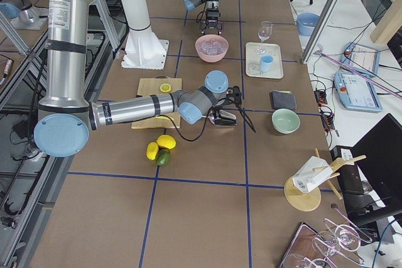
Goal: Put ice in cup with scoop
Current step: 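Move the left gripper beside the pink bowl while the right gripper approaches the metal scoop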
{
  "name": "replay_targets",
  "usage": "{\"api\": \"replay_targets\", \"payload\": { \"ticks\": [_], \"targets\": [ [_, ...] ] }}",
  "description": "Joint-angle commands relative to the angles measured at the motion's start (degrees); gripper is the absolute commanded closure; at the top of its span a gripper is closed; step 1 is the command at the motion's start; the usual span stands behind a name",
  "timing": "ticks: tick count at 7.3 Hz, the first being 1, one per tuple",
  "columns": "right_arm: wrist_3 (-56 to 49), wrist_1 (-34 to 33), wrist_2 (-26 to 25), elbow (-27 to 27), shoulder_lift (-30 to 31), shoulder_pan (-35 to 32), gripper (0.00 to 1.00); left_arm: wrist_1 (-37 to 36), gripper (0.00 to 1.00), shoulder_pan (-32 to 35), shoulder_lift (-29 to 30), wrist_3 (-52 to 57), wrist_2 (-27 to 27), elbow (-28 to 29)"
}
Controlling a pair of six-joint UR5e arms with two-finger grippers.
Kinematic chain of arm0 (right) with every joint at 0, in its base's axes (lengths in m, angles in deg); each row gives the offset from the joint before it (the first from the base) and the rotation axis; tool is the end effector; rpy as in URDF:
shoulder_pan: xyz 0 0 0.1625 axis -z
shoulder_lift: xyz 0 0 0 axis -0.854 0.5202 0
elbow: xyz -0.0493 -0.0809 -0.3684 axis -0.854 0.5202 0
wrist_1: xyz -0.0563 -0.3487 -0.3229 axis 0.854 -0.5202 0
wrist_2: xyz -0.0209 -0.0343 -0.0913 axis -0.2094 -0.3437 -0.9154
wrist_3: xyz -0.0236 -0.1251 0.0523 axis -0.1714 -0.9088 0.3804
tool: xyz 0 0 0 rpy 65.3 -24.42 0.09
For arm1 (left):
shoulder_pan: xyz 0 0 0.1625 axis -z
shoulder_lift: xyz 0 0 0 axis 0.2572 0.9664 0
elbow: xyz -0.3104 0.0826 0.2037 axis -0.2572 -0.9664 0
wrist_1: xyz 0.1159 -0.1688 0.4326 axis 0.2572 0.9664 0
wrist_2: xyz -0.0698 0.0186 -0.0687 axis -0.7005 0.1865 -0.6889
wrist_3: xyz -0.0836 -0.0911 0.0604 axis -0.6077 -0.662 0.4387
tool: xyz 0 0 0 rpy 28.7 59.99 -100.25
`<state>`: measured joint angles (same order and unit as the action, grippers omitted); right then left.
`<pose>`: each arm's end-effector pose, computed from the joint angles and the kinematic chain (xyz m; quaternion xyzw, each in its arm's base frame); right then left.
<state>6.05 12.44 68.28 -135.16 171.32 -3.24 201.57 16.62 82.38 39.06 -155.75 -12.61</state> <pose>-0.2339 -0.4996 0.4720 0.0525 -0.5066 -0.0568 0.8587 0.5797 -0.4349 0.2555 0.4241 0.4379 0.5319 0.5877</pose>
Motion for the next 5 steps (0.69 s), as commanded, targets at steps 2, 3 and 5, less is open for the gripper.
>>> {"api": "replay_targets", "payload": {
  "ticks": [2,3,5],
  "targets": [
    [11.2,0.1,-8.2,-5.0,3.7,7.8,0.00,0.3,0.00,-0.1,-0.1,0.1,0.4,0.3],
    [16.6,0.1,-12.2,-7.6,5.4,11.2,0.00,1.0,0.00,-0.1,0.0,0.1,1.9,0.2],
    [18.9,0.5,-20.6,-8.5,8.0,18.4,0.00,1.2,0.00,-0.1,-0.3,-0.6,4.2,0.0]
  ]
}}
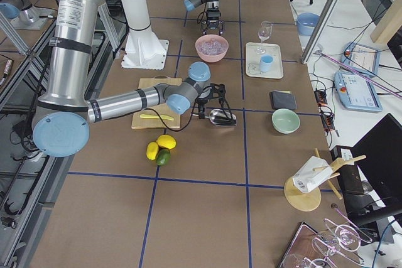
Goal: Put ice in cup with scoop
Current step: 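Move the left gripper beside the pink bowl while the right gripper approaches the metal scoop, then grasp the metal scoop handle with the right gripper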
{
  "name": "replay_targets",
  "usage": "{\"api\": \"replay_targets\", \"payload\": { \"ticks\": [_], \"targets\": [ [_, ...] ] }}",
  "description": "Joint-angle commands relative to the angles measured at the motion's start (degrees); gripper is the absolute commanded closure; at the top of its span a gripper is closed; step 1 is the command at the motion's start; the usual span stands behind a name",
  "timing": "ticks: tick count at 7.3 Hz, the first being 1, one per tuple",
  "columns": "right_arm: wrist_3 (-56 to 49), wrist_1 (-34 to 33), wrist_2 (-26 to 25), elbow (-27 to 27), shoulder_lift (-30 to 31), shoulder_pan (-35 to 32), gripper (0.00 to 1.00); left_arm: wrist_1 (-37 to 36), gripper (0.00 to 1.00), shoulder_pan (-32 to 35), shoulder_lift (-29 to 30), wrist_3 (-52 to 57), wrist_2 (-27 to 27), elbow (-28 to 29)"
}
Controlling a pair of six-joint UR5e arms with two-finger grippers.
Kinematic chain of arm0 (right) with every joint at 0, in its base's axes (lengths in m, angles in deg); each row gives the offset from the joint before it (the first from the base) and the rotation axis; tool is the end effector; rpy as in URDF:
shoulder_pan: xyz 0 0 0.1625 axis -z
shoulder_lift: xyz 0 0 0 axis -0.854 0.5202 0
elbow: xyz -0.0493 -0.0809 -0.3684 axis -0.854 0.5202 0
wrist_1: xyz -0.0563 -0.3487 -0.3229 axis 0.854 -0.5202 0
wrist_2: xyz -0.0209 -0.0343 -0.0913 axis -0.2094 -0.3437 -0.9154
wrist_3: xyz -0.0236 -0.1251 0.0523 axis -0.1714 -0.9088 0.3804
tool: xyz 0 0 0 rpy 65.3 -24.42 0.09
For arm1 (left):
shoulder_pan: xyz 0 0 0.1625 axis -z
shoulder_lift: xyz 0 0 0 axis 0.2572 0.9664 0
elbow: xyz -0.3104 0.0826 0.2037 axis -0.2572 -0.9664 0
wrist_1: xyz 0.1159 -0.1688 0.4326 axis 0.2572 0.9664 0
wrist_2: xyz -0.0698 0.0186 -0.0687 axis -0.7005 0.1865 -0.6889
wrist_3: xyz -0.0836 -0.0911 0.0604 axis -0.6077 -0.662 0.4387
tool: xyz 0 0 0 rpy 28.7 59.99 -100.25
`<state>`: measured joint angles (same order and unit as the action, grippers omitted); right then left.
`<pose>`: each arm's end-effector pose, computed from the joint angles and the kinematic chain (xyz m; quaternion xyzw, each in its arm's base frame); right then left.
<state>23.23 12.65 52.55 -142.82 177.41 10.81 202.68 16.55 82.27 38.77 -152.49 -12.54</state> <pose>-0.3107 -0.4286 0.4671 0.0273 -0.4483 0.0142 0.8934 0.5786 -0.4414 0.2557 0.4425 0.4232 0.5182 0.5971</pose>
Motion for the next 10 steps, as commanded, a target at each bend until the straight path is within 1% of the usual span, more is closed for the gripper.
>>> {"api": "replay_targets", "payload": {
  "ticks": [1,2,3,4,5,6,7,8,9,10],
  "targets": [
    [4.5,0.2,-9.2,-1.0,1.9,7.4,0.00,0.1,0.00,0.0,-0.2,-0.3,0.9,-0.2],
    [7.6,0.2,-14.1,-1.0,1.7,11.3,0.00,0.2,0.00,-0.1,-0.3,0.3,0.8,-0.1],
    [9.3,0.2,-15.6,-0.9,1.4,12.9,0.00,0.1,0.00,0.0,-0.5,0.3,0.6,-0.2],
    [9.1,0.2,-16.2,-0.1,1.4,13.2,0.00,0.1,0.00,0.0,-0.5,0.3,0.9,-0.2],
    [9.2,0.2,-18.4,0.4,1.4,14.3,0.01,0.1,0.00,0.0,-0.5,0.2,0.5,-0.3],
    [9.2,0.3,-19.3,0.6,1.4,15.2,0.02,0.1,0.00,0.0,-0.5,0.3,0.5,-0.4],
    [9.0,0.3,-19.3,1.5,1.4,15.4,0.10,0.1,0.00,0.0,-0.5,0.3,0.5,-0.4],
    [8.8,0.4,-19.3,1.2,1.4,15.3,0.29,0.1,0.00,0.1,-0.5,0.3,0.5,-0.5],
    [8.4,1.6,-19.3,1.4,1.5,15.1,0.55,0.1,0.00,0.1,-0.5,0.3,0.5,-0.6],
    [8.3,2.0,-19.3,1.3,1.5,15.1,0.65,0.1,0.00,0.1,-0.6,0.3,0.5,-0.6]
  ]
}}
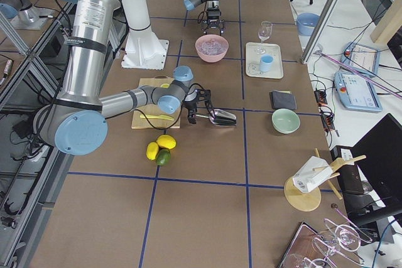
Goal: Put ice in cup with scoop
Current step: 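Grasp the metal scoop handle with the right gripper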
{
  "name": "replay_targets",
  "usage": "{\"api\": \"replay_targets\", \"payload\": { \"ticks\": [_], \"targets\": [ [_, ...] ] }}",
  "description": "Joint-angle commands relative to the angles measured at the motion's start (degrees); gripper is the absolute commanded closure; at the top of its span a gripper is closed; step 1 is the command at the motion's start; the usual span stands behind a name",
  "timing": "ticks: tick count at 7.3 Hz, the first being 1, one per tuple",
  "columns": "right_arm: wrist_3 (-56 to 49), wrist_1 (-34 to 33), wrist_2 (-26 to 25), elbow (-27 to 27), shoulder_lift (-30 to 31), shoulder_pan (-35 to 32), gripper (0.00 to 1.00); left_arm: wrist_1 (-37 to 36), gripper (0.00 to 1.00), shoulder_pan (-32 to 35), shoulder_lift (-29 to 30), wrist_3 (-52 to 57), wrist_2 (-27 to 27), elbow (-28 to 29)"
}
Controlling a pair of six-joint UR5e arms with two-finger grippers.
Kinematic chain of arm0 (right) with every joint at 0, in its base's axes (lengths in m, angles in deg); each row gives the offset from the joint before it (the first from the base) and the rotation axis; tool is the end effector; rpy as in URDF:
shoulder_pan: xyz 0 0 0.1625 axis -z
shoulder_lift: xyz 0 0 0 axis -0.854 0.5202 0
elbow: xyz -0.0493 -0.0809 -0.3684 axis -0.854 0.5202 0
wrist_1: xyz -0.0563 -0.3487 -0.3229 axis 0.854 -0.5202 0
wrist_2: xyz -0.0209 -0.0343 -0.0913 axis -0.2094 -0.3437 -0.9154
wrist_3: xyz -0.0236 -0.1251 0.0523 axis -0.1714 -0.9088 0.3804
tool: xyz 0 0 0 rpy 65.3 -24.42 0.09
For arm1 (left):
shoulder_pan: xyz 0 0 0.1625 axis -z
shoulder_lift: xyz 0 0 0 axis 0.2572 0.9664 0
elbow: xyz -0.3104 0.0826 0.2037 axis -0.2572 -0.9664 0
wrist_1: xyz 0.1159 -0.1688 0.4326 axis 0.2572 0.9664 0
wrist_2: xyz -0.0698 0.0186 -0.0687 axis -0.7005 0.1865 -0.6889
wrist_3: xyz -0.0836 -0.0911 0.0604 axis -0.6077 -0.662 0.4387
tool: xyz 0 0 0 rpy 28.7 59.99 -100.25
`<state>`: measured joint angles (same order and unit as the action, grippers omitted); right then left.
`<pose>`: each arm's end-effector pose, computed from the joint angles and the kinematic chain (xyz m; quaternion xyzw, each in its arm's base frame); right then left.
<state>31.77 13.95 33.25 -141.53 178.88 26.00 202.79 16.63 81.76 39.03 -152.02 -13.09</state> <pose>-0.3945 -0.3710 0.5043 0.0692 -0.3741 0.0286 0.9244 0.5750 -0.4415 0.2566 0.4467 0.4196 0.5173 0.5974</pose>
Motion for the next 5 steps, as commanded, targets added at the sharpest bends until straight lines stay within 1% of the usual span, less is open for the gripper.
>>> {"api": "replay_targets", "payload": {
  "ticks": [1,3,4,5],
  "targets": [
    [-0.4,0.7,0.0,-0.2,0.1,-0.1,0.70,0.0,0.00,0.0,0.0,0.0,0.0,-0.1],
    [-1.0,0.7,0.0,-0.3,0.1,-0.1,1.00,0.0,0.00,0.1,-0.1,-0.1,0.0,-0.7],
    [-4.3,0.7,0.3,-0.5,0.5,-0.2,1.00,0.0,0.00,0.1,-0.1,-0.1,-0.1,-0.8],
    [-8.4,0.7,0.5,-2.4,0.8,-0.4,1.00,0.0,0.00,0.0,-0.1,-0.1,0.0,-0.8]
  ]
}}
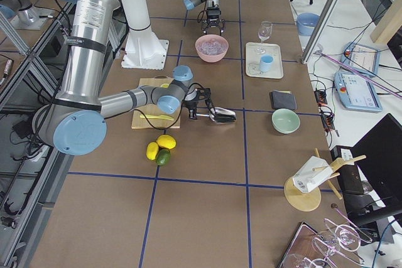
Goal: Put ice in cup with scoop
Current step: 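Grasp the metal scoop handle with the right gripper, then lift the scoop and carry it toward the pink bowl with the right gripper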
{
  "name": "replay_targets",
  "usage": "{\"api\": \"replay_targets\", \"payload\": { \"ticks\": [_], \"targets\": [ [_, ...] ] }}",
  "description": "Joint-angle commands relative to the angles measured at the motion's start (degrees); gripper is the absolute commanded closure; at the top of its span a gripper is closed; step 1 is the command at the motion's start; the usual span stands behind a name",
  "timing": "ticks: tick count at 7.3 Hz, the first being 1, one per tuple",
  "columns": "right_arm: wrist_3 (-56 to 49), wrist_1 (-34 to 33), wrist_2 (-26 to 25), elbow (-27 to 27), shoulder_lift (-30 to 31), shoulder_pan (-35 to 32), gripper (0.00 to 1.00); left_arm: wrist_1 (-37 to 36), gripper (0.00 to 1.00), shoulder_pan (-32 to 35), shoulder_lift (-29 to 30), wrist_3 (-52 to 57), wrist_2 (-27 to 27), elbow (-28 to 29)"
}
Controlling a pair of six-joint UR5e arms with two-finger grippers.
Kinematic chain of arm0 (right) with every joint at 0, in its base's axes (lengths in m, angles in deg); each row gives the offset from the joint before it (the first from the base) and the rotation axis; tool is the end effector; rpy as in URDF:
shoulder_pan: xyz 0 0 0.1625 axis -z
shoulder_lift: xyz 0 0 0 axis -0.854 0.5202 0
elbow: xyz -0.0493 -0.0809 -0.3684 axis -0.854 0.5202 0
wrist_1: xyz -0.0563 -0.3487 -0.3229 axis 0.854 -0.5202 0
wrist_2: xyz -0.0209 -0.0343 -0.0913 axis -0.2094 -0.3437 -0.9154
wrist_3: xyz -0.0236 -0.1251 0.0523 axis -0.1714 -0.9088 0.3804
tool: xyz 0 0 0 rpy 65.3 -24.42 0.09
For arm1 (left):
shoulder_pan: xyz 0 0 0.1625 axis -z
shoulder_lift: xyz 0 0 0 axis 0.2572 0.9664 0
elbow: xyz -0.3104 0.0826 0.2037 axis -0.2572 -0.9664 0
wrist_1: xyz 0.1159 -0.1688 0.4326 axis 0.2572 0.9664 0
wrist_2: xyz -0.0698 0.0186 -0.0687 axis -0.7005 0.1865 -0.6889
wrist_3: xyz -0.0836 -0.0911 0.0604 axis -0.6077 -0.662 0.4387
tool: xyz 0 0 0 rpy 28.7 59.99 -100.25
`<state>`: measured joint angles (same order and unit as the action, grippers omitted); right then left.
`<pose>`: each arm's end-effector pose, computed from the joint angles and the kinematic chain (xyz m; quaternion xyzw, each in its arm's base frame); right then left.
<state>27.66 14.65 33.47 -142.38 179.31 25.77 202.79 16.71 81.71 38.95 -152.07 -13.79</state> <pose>-0.3910 -0.3707 0.4970 0.0866 -0.3795 -0.0047 0.9211 0.5716 -0.4405 0.2503 0.4508 0.4212 0.5157 0.5945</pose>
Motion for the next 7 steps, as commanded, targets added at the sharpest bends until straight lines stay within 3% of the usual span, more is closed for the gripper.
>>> {"api": "replay_targets", "payload": {
  "ticks": [1,3,4,6,7],
  "targets": [
    [-4.7,-0.6,0.8,-4.7,0.7,-1.6,1.00,0.0,0.00,-0.1,0.0,-0.4,0.1,-0.1],
    [-8.8,-0.7,12.1,-7.9,0.1,-8.4,1.00,-0.1,0.00,0.0,0.0,-0.5,0.5,-0.1],
    [-16.4,-0.7,16.2,-9.2,-0.5,-9.2,1.00,0.0,0.00,0.0,0.0,-0.4,0.3,-0.1],
    [-19.2,-4.2,16.4,-9.4,-8.7,-6.3,1.00,0.0,0.00,-0.1,0.0,-0.6,0.4,0.0],
    [-19.3,-12.0,16.3,-9.7,-15.8,-5.8,1.00,0.0,0.00,-0.1,0.0,-0.6,0.5,0.0]
  ]
}}
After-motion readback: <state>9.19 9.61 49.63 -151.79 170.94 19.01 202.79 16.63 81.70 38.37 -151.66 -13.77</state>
